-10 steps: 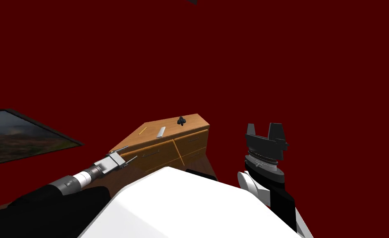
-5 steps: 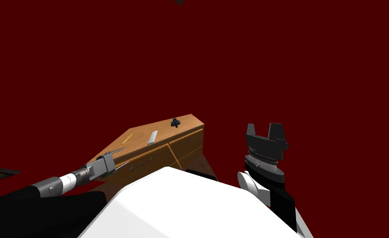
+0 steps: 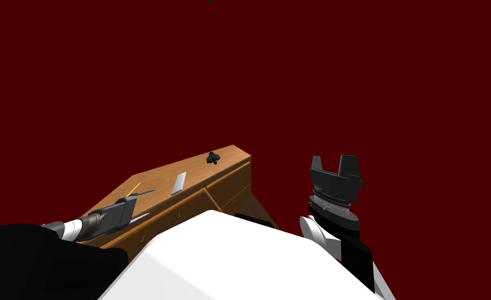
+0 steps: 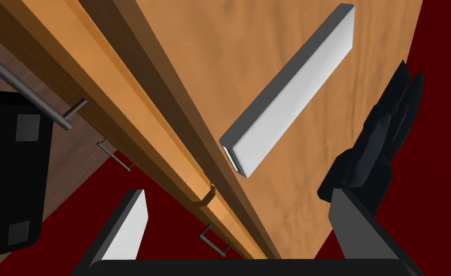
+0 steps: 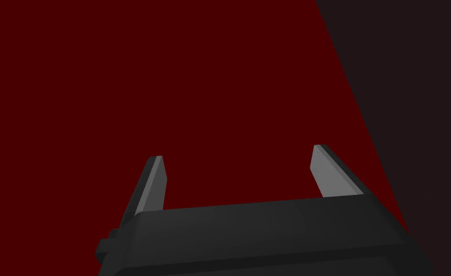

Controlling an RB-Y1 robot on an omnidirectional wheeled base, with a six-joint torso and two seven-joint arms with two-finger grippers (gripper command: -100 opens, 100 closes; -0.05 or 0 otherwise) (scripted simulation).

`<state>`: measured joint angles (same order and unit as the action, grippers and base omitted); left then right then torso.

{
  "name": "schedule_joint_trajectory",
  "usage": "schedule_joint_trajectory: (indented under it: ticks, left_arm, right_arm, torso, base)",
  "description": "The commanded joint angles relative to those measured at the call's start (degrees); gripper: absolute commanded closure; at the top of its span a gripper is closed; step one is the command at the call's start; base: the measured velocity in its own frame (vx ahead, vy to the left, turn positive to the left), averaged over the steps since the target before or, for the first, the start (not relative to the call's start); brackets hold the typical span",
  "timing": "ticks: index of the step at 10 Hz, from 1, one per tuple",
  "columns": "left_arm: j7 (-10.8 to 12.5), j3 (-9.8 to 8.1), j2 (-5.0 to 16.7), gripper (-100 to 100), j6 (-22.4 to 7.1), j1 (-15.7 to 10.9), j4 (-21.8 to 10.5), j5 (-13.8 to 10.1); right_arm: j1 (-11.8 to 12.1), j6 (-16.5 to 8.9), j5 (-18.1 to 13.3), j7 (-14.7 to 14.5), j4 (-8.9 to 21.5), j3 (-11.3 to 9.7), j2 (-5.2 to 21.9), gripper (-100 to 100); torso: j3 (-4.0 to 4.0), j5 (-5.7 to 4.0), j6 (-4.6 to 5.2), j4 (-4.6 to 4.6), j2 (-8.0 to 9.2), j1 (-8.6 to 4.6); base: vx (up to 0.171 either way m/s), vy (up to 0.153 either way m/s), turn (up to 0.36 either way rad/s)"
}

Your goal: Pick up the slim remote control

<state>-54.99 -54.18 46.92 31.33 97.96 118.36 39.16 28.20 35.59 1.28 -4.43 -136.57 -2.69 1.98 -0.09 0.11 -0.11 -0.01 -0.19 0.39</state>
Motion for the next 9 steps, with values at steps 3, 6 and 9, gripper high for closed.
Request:
schedule_joint_trajectory:
  ticks: [3,6,9]
  left_arm:
    - [-4.48,-2.89,4.07,-100,1.86,5.63,-1.39,2.74]
    - [-8.43,-5.02,7.65,-100,3.68,10.43,-2.76,5.01]
    - [-12.0,-6.8,11.05,-100,5.4,15.13,-3.92,7.02]
  right_arm:
    - [0.0,0.0,0.0,0.0,0.0,0.0,0.0,0]
    - [0.0,0.0,0.0,0.0,0.0,0.0,0.0,0]
    - [0.0,0.0,0.0,0.0,0.0,0.0,0.0,0]
  torso:
    - [0.0,-0.02,0.0,0.0,0.0,-0.07]
    - [-0.01,0.03,0.0,-0.01,-0.02,0.1]
    - [-0.02,0.01,-0.02,0.0,-0.04,0.02]
  base:
    - [-0.008,0.056,-0.292]
    - [-0.02,0.095,-0.354]
    - [-0.024,0.073,-0.296]
